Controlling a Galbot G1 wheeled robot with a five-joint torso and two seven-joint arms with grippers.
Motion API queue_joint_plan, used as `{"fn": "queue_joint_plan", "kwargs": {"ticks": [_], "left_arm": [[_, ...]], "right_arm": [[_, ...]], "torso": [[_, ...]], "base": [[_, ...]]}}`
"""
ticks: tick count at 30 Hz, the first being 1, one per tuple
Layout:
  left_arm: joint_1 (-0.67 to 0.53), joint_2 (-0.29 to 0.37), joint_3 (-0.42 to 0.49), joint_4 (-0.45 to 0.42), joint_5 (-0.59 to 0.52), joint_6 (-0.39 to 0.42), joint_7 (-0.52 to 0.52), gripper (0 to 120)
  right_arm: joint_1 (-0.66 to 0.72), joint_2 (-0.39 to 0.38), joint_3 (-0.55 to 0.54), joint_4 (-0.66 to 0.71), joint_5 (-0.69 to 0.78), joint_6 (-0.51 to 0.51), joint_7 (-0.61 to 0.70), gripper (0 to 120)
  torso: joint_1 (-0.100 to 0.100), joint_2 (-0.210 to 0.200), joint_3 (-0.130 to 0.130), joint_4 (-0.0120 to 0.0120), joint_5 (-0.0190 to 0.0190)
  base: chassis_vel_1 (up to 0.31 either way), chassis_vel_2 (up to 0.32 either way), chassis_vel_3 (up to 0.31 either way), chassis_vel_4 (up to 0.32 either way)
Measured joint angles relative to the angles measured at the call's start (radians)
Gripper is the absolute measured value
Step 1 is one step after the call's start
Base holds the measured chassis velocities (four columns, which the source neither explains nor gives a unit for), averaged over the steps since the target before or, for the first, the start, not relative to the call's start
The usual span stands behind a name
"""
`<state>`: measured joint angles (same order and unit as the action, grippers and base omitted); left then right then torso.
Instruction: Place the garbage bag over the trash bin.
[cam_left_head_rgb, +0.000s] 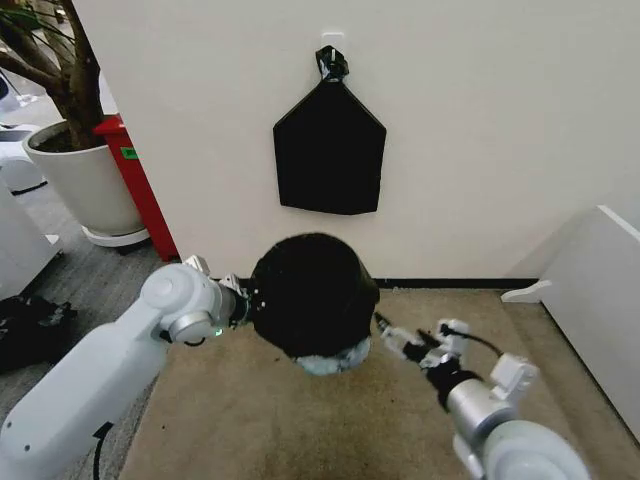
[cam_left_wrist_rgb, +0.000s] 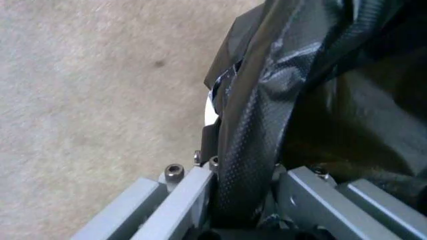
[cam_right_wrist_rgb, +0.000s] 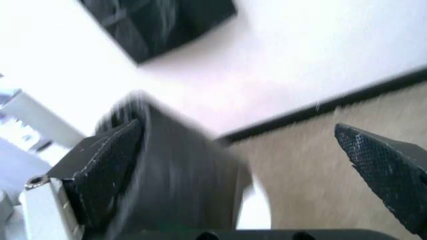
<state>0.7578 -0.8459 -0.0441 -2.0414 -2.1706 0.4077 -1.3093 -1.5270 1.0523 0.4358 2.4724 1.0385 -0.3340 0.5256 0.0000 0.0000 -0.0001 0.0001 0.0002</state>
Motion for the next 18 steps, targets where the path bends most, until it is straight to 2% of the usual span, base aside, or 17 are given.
{"fn": "queue_joint_plan", "kwargs": {"ticks": [4,8,18], "left_arm": [[0.024,-0.019,0.051,-0.002,0.048,0.001,-0.028,0],[0.029,-0.035,0.066,0.007,0.073,0.002,-0.036,0],[-0.001,-0.134,0.136,0.106,0.164,0.014,-0.063,0]], "right_arm": [[0.019,-0.005,0.048,0.002,-0.023,0.008,-0.014,100],[0.022,-0.004,0.053,-0.004,-0.069,0.025,-0.037,100],[0.039,0.023,0.001,-0.025,-0.155,0.050,-0.061,100]], "torso": [[0.000,0.000,0.000,0.0000,0.0000],[0.000,0.000,0.000,-0.0001,0.0000],[0.000,0.000,0.000,-0.0001,0.0001]], "base": [[0.000,0.000,0.000,0.000],[0.000,0.000,0.000,0.000],[0.000,0.000,0.000,0.000]]}}
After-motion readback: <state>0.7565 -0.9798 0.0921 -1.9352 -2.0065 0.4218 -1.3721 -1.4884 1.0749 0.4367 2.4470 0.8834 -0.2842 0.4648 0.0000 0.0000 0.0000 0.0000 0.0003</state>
